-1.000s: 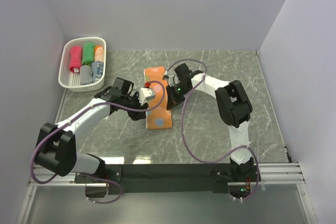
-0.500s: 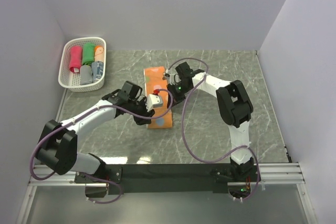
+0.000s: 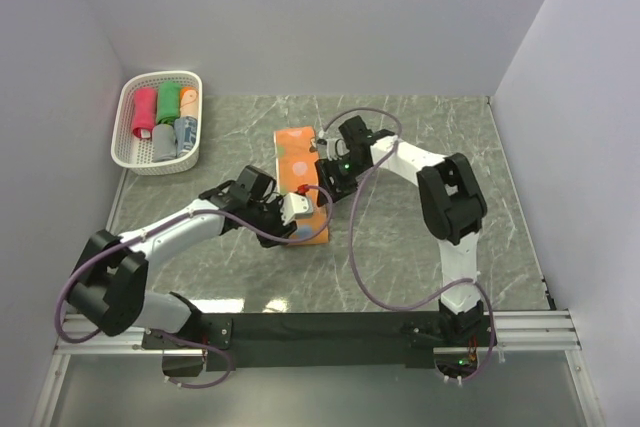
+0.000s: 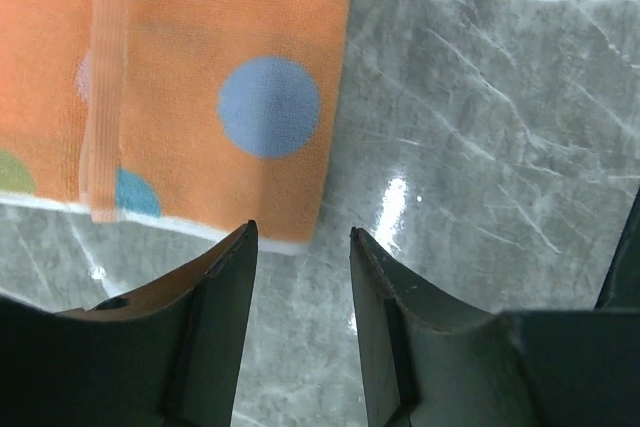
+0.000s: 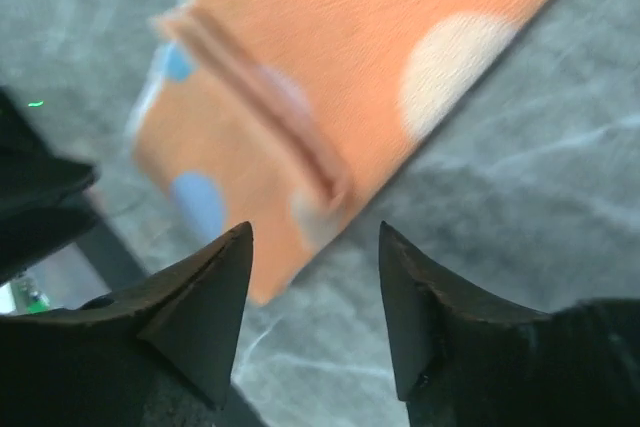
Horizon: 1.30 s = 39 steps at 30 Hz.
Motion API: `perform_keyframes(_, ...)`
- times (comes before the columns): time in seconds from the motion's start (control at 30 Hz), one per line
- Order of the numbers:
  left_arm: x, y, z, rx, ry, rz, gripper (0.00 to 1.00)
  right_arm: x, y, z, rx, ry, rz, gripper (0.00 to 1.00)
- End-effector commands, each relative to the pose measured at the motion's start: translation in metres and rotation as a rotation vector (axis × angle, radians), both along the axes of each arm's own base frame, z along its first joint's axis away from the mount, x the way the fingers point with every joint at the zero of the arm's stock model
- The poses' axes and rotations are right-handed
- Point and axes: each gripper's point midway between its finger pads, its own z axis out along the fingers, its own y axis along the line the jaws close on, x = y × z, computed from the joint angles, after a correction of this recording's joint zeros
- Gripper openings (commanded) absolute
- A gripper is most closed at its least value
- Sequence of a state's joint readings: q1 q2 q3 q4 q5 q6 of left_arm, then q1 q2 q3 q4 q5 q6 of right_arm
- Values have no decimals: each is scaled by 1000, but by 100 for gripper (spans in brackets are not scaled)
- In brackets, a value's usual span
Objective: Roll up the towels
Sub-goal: Roll the towel
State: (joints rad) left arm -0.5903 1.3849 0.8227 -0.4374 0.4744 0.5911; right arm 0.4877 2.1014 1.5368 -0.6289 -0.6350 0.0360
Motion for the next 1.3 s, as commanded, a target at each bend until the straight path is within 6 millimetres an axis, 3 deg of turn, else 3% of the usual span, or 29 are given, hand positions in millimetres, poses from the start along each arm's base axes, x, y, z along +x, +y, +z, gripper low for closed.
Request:
perform_keyframes(0.0, 6, -1, 26, -97, -72, 15, 48, -2, 6, 74, 162, -143, 47, 61)
perform_keyframes(0.07, 10, -2, 47, -196, -33, 89, 49, -17, 12, 88, 243, -106, 65, 54)
perform_keyframes(0.1, 22, 6, 59, -234, -24, 151, 49, -24, 22, 99, 332, -74, 94, 50)
perform_keyframes(0.2, 28, 13, 88, -350, 71, 232, 49, -45, 41, 95, 437, 94, 104, 31)
perform_keyframes(0.23, 29, 13, 95, -371, 79, 245, 49, -58, 47, 91, 475, 203, 109, 28)
perform_keyframes(0.4, 38, 23, 132, -447, 28, 337, 49, -93, 80, 83, 581, 338, 154, 23)
perform_keyframes(0.47, 38, 26, 133, -447, 26, 347, 49, -104, 86, 78, 577, 403, 141, 22)
perform_keyframes(0.53, 37, 31, 127, -434, 29, 363, 49, -112, 90, 59, 554, 437, 140, 20)
perform_keyframes(0.73, 30, 38, 108, -383, 1, 328, 49, -102, 77, -15, 417, 485, 43, 22)
perform_keyframes(0.9, 21, 45, 85, -310, -10, 265, 49, -96, 78, -33, 400, 481, 21, 24)
perform_keyframes(0.97, 18, 47, 80, -288, -26, 227, 49, -96, 79, -30, 409, 467, 24, 28)
perform_keyframes(1.03, 16, 46, 75, -272, -37, 181, 49, -94, 81, -13, 429, 441, 44, 30)
perform_keyframes(1.2, -2, 43, 59, -220, -51, 54, 48, -93, 77, 64, 487, 280, 151, 37)
perform_keyframes(1.27, -9, 37, 50, -185, -93, -15, 47, -88, 68, 76, 474, 263, 138, 37)
